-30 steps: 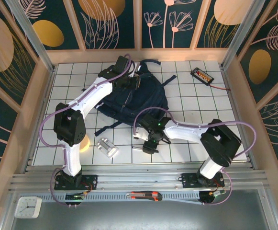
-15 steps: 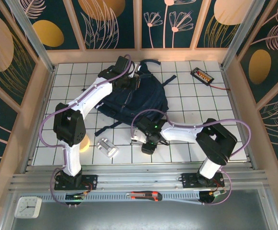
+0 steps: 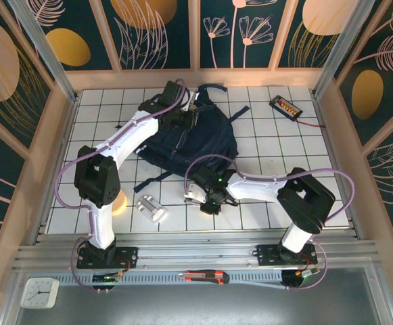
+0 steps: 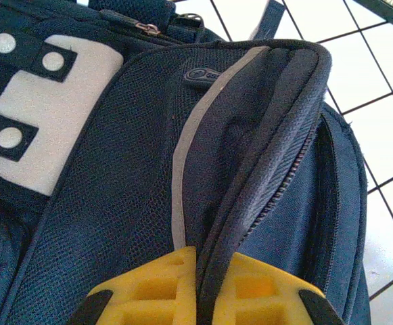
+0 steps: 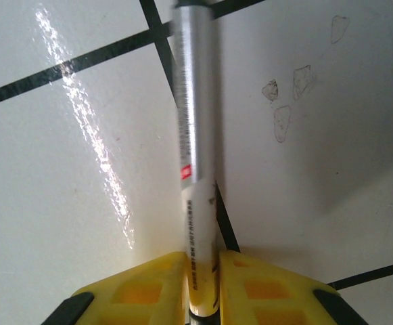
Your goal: Pack the student bag
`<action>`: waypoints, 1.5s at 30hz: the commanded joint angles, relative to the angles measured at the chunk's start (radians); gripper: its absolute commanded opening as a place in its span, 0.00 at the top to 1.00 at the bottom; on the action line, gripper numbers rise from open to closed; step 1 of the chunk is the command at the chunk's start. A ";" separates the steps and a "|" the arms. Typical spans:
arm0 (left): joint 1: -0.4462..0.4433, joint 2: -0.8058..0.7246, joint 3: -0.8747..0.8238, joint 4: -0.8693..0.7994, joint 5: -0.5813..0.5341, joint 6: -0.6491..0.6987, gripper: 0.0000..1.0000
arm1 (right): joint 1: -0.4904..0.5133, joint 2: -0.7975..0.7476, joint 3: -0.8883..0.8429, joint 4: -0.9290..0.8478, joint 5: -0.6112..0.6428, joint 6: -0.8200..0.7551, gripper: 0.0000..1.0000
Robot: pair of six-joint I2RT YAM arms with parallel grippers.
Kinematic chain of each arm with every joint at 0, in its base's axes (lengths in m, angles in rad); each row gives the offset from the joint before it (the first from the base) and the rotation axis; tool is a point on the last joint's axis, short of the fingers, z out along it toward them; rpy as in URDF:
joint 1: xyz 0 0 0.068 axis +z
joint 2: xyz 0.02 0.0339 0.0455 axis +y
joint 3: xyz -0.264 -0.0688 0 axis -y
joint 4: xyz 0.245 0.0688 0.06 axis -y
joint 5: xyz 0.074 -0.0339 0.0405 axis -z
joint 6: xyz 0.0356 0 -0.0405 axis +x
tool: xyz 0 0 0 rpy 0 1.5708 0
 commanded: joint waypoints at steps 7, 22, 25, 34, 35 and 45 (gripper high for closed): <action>-0.001 -0.042 0.011 0.042 0.016 -0.004 1.00 | -0.064 -0.194 -0.047 0.081 -0.054 0.069 0.83; -0.001 -0.040 0.030 0.043 0.022 -0.012 1.00 | -0.543 -0.625 -0.164 0.393 -0.330 0.691 0.84; -0.001 -0.047 0.030 0.044 0.022 -0.015 1.00 | -0.624 -0.575 -0.139 0.430 -0.365 0.912 0.83; -0.001 -0.055 0.032 0.055 0.041 -0.032 1.00 | -0.641 -0.293 0.001 0.627 -0.504 1.440 0.81; -0.001 -0.055 0.035 0.056 0.043 -0.035 1.00 | -0.630 -0.262 0.017 0.660 -0.512 1.473 0.81; -0.001 -0.073 0.059 0.052 0.045 -0.046 1.00 | -0.538 0.030 0.218 0.733 -0.495 1.513 0.81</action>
